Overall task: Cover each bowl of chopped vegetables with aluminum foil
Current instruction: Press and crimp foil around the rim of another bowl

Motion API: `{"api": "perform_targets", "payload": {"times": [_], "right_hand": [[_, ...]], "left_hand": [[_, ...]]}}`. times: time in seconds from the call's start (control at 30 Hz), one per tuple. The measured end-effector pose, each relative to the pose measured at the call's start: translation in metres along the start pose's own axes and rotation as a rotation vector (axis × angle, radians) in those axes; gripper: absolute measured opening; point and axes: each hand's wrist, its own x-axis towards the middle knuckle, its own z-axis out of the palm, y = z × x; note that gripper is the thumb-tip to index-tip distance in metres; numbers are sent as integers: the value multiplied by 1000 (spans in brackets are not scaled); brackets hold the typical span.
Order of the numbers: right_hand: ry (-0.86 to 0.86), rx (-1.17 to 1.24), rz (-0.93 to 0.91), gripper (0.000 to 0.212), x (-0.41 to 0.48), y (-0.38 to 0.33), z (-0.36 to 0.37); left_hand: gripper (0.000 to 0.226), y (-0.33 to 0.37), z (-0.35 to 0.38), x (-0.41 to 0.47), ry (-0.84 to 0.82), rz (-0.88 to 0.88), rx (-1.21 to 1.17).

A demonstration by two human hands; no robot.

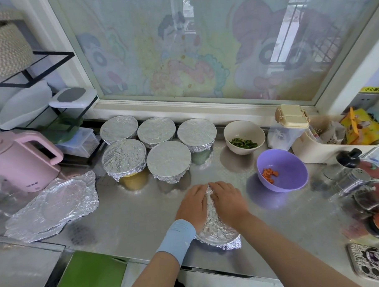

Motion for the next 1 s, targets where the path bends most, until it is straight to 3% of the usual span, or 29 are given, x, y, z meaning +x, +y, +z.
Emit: {"api": "perform_targets", "payload": {"times": [0.33, 0.43, 0.57, 0.87, 1.0], "right_hand": [[-33, 81, 58, 36, 6, 5, 1], [-126, 144, 75, 36, 12, 5, -8], [-219, 240, 99, 35, 14, 12, -19], [-140, 371, 280, 28, 5, 5, -13], [-128, 426, 339, 25, 4, 6, -13]], "left_hand": [[36, -7, 3, 7, 3, -76, -189], [34, -7, -1, 5, 1, -154, -332], [35, -7, 1, -24, 171, -314, -566], [33, -3, 15, -30, 216, -431, -1019], [34, -10, 7, -23, 168, -400, -819]]}}
